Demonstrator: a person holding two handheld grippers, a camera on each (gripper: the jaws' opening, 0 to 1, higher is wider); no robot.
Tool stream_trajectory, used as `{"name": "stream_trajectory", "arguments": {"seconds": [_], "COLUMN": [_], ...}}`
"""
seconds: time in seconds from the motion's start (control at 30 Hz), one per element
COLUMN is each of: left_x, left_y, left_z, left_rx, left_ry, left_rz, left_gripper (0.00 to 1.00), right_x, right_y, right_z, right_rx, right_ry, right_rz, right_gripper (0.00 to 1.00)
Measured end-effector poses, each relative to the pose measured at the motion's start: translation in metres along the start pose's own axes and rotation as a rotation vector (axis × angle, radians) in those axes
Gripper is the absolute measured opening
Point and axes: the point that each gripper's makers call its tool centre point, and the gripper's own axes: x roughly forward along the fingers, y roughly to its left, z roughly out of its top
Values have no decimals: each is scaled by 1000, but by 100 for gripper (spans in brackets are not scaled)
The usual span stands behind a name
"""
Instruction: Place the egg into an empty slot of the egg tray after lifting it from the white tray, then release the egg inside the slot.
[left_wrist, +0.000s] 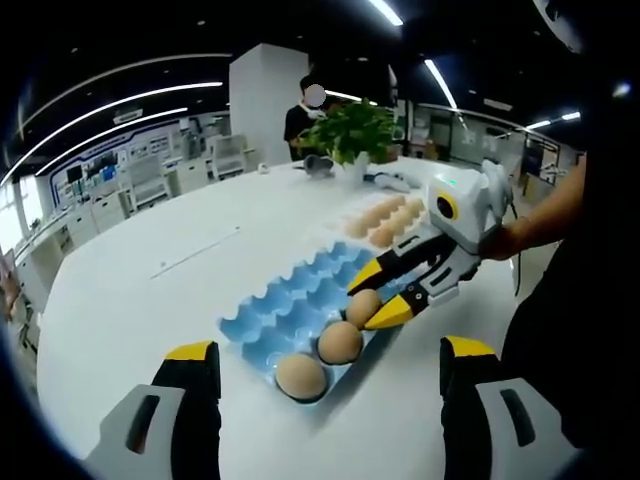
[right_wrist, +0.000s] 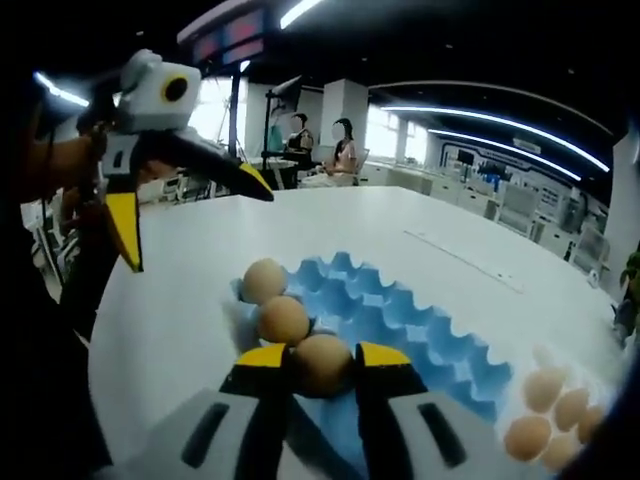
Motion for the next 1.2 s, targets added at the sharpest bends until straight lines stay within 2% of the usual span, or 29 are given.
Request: {"name": "stream_trajectory", "arguments": {"seconds": [0.27,0.33,0.43,0.57,0.7,0.77,0.87,1.0,1.13,1.2], "left_x": [0,0,-1,0,0,0,1,1,1,0], "left_y": [0,0,0,-2,-2,-3,-4,-4,-5,-5], "left_z": [-2,-2,-2,-2,-2,-1,-1,0,-1,-1], "left_rx": [-2,-3,-4,-1,-2,0,2,2,4,3], "left_ry": [4,3,3,5,5,3,4,2,6,5], "left_rz": [1,2,1,-5,-5,-8,-10,-9,-9,-9], "left_gripper": [92,92,92,92,92,91,91,91,91,91], "right_x": [-12,-19,-38,-63,-104,-133,-167,-203,-231,-237], "right_y": [-2,-4,-15,-42,-86,-113,-140,-164,-180,-183], "right_z": [-4,-7,-11,-20,-32,-47,-60,-77,-100,-106], "right_rx": [44,57,113,170,243,292,333,371,445,450], "right_ry": [-2,-5,-25,-37,-65,-50,-62,-48,-33,-19], "right_rz": [-13,-27,-86,-208,-402,-542,-679,-823,-923,-952], "right_gripper": [27,27,26,26,26,26,26,26,26,25]}}
